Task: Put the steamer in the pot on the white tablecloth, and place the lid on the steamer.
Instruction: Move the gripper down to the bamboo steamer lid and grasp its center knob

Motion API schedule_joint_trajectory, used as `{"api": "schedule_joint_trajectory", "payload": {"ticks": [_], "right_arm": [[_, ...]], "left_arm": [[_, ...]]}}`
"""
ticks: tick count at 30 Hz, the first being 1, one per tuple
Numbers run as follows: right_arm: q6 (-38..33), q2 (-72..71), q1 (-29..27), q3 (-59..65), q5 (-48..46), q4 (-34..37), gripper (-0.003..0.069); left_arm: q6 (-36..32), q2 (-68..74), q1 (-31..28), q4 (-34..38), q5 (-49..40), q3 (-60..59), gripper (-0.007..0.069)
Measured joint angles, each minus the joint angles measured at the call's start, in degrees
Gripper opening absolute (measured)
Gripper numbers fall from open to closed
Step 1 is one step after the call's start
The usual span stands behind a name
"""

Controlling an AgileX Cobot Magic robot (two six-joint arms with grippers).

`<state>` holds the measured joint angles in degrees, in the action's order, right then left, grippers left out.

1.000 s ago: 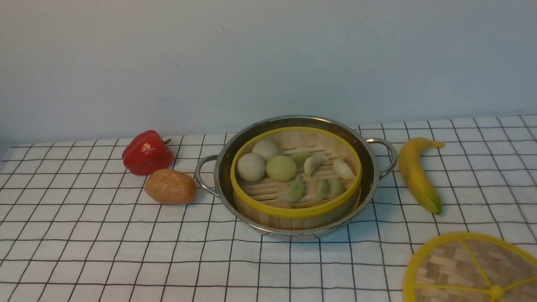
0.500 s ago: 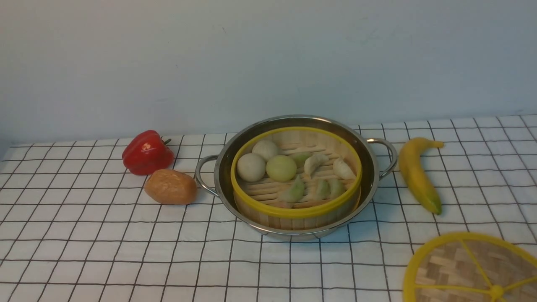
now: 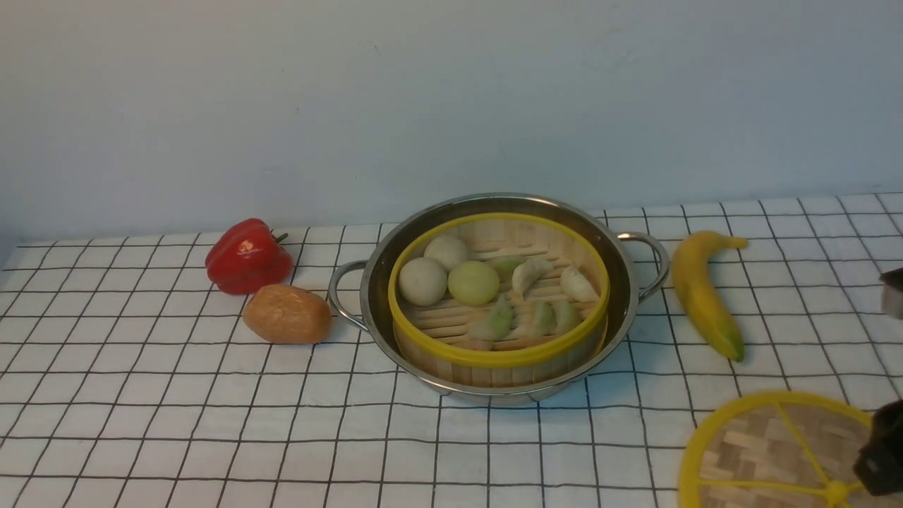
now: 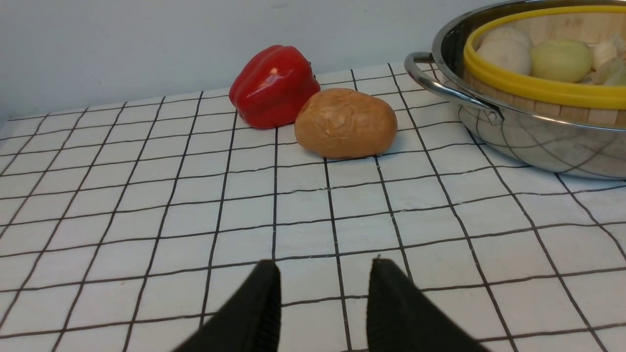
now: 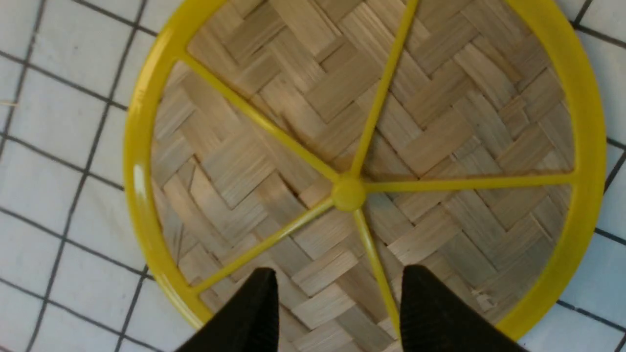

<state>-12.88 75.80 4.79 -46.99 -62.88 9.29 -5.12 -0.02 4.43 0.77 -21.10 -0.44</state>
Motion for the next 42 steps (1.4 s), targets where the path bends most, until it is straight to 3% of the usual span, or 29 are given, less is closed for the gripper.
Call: {"api": "schedule_joint_trajectory", "payload": {"ticks": [6, 11, 25, 29, 33, 42], "right_arm": [[0.2, 6.7, 1.7, -3.0, 0.5, -0.6, 0.0353], [2.5, 11.9, 5.6, -4.8, 1.5, -5.1, 0.0354], [5.3, 18.5, 6.1, -5.0, 1.5, -7.6, 0.0351], [5.6, 20.0, 6.1, -5.1, 1.4, -7.5, 0.0318], [5.9, 20.1, 6.1, -5.3, -0.1, -7.3, 0.0141], [8.0, 15.2, 6.4, -11.3, -6.9, -11.9, 0.0148]], "left_arm": [[0.0, 0.0, 0.0, 0.0, 0.0, 0.0, 0.0243], [0.0, 0.0, 0.0, 0.0, 0.0, 0.0, 0.0243], [0.0, 0.0, 0.0, 0.0, 0.0, 0.0, 0.0243], [0.0, 0.0, 0.0, 0.0, 0.0, 0.0, 0.0243], [0.0, 0.0, 0.0, 0.0, 0.0, 0.0, 0.0243], [0.0, 0.0, 0.0, 0.0, 0.0, 0.0, 0.0243]]}}
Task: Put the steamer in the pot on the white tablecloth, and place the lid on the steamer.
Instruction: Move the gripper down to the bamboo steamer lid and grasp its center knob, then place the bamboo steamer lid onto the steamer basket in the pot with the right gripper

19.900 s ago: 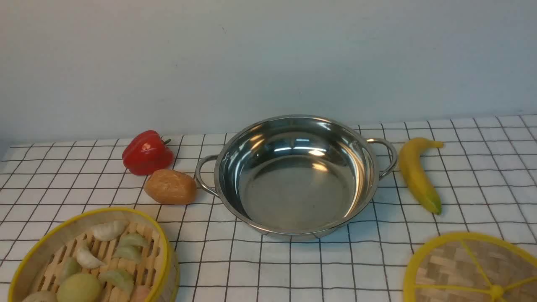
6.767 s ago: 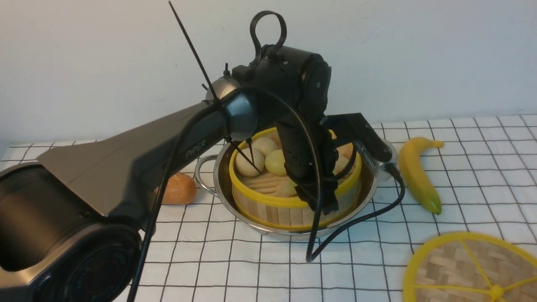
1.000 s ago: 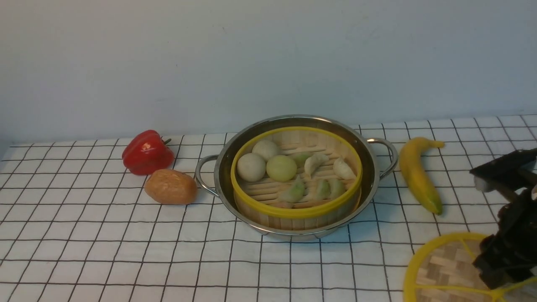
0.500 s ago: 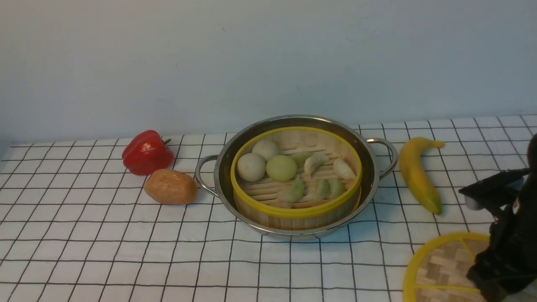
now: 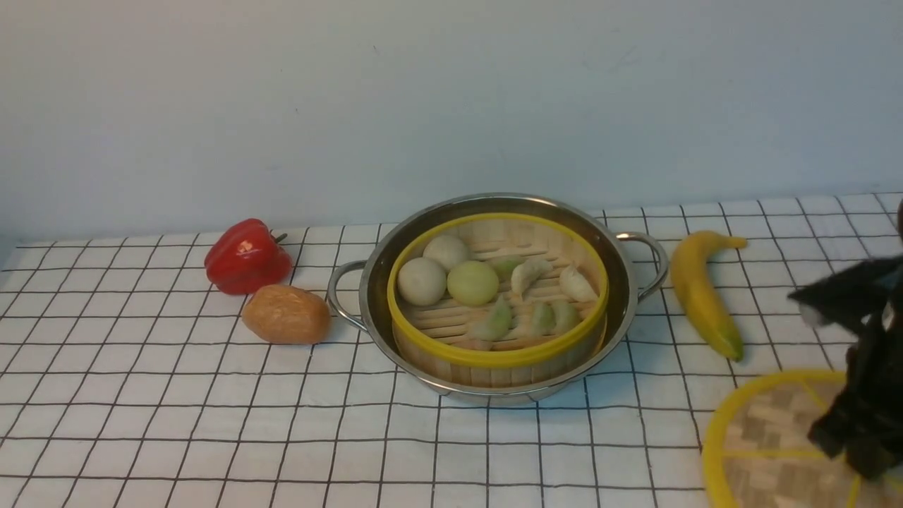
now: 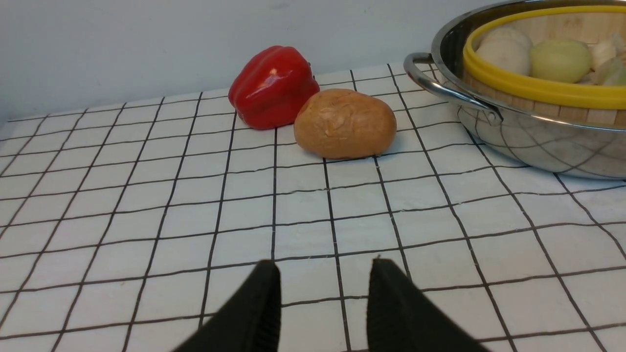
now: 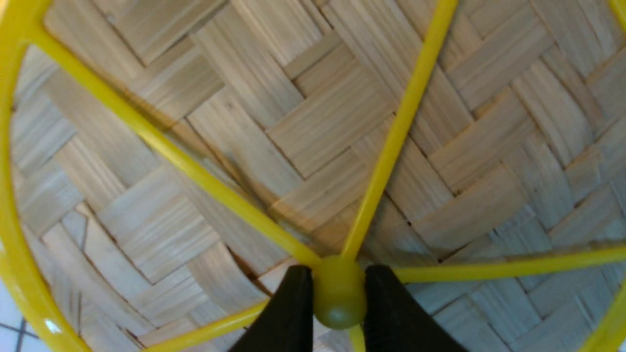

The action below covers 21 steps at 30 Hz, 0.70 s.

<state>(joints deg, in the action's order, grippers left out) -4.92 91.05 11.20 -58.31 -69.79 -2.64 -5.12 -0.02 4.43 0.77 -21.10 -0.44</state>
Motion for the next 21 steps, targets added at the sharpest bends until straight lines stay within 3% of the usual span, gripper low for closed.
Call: {"api": "schedule_joint_trajectory", "payload": {"ticks": [5, 10, 13, 21], "right_arm": [[-2.2, -5.2, 0.0, -10.6, -0.1, 3.8, 0.0148], [-10.7, -1.8, 0.3, -18.8, -0.7, 16.7, 0.0148], [-14.5, 3.5, 2.2, -24.5, -0.9, 20.5, 0.0148], [-17.7, 18.5, 10.8, -45.0, -1.0, 15.4, 0.0148]], "left_arm": [[0.0, 0.0, 0.0, 0.0, 0.0, 0.0, 0.0243], [0.0, 0.0, 0.0, 0.0, 0.0, 0.0, 0.0243], [0.0, 0.0, 0.0, 0.0, 0.0, 0.0, 0.0243], [0.0, 0.0, 0.0, 0.0, 0.0, 0.0, 0.0243]]}}
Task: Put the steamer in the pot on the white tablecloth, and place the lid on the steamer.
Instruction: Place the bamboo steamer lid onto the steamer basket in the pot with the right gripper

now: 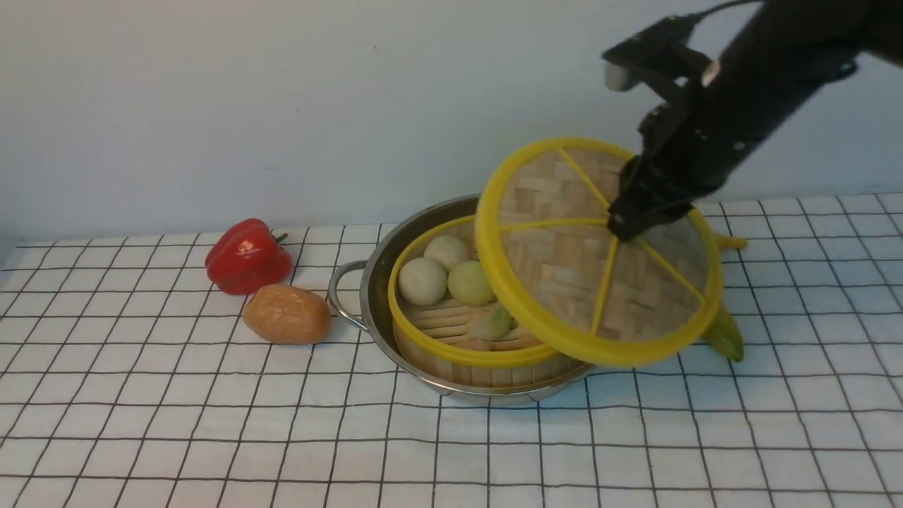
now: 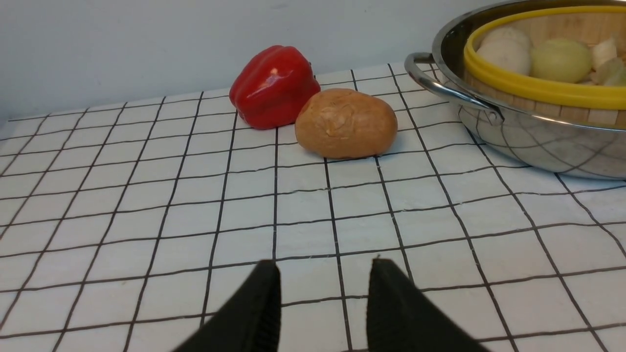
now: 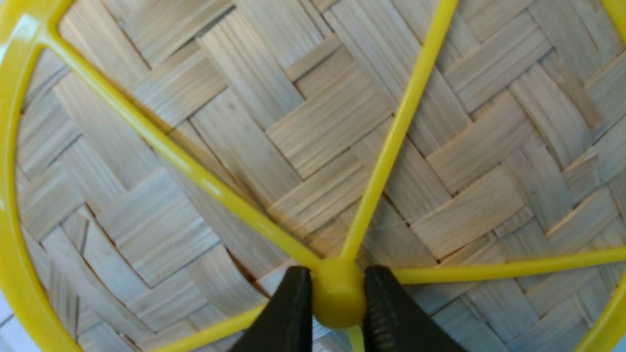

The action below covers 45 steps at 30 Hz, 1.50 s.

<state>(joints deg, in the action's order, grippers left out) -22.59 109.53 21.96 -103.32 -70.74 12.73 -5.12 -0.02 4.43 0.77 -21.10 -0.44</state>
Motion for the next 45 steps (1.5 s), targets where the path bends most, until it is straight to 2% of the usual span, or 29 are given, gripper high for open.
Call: {"api": "schedule_joint_trajectory", "payload": {"ticks": [4, 9, 23, 32, 42, 45], "right_arm": [[-0.4, 8.1, 2.9, -11.1, 0.0, -2.1, 0.0148], [-0.2, 13.0, 4.2, -16.4, 0.2, -2.2, 0.0148], [1.5, 14.4, 5.4, -16.7, 0.1, 2.6, 0.0148], [6.9, 13.8, 7.7, -16.7, 0.1, -5.1, 0.0148], [9.1, 7.8, 7.7, -16.5, 0.0, -5.8, 0.0148], [9.8, 6.6, 7.7, -12.9, 0.3, -5.6, 0.0148]], "left_arm": [[0.0, 0.0, 0.0, 0.0, 0.0, 0.0, 0.0243], [0.0, 0.0, 0.0, 0.0, 0.0, 0.0, 0.0243], [0.0, 0.0, 0.0, 0.0, 0.0, 0.0, 0.0243], [0.0, 0.0, 0.0, 0.0, 0.0, 0.0, 0.0243], [0.0, 0.0, 0.0, 0.0, 0.0, 0.0, 0.0243], [0.0, 0.0, 0.0, 0.0, 0.0, 0.0, 0.0243]]}}
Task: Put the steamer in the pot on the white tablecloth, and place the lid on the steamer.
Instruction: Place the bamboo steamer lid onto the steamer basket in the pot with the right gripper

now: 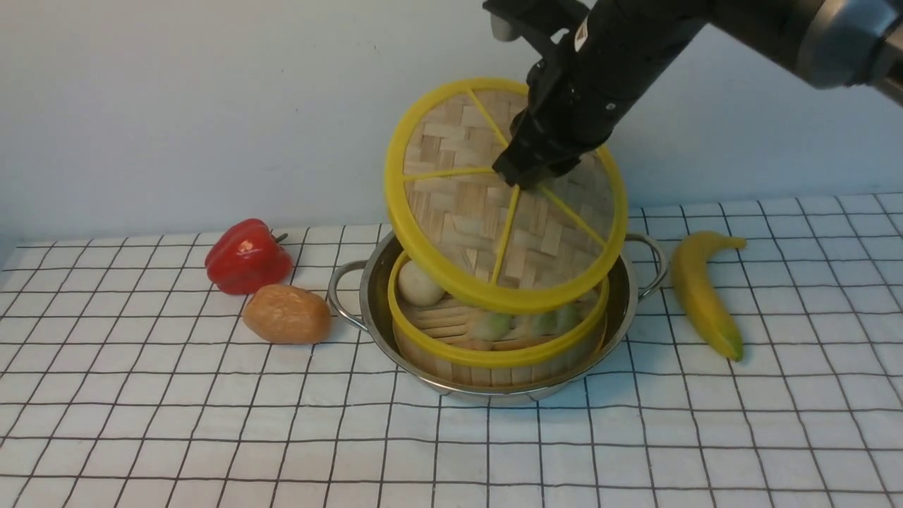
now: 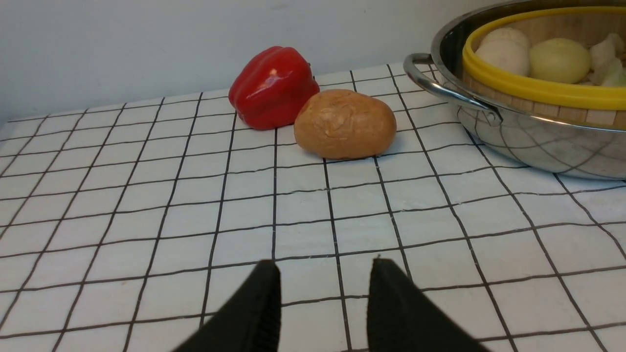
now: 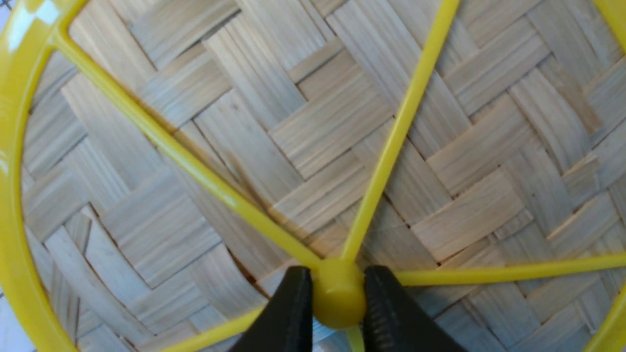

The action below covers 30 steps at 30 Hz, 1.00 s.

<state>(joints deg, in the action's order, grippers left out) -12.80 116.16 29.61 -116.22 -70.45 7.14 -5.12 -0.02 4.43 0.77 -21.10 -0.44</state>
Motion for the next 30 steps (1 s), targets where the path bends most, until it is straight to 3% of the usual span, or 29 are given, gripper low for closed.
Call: {"api": "schedule_joint_trajectory", "payload": {"ticks": [5, 18, 30], "right_arm": [[-0.3, 0.0, 0.0, 5.6, -0.7, 0.1, 0.0148], [-5.7, 5.4, 0.1, 5.9, -0.6, 5.2, 0.0148], [-6.6, 5.5, 0.1, -1.3, -0.2, 4.6, 0.0148]], "left_arm": [[0.0, 0.0, 0.0, 0.0, 0.0, 0.0, 0.0243], [0.0, 0.0, 0.0, 0.0, 0.0, 0.0, 0.0243], [0.0, 0.0, 0.0, 0.0, 0.0, 0.0, 0.0243]]}}
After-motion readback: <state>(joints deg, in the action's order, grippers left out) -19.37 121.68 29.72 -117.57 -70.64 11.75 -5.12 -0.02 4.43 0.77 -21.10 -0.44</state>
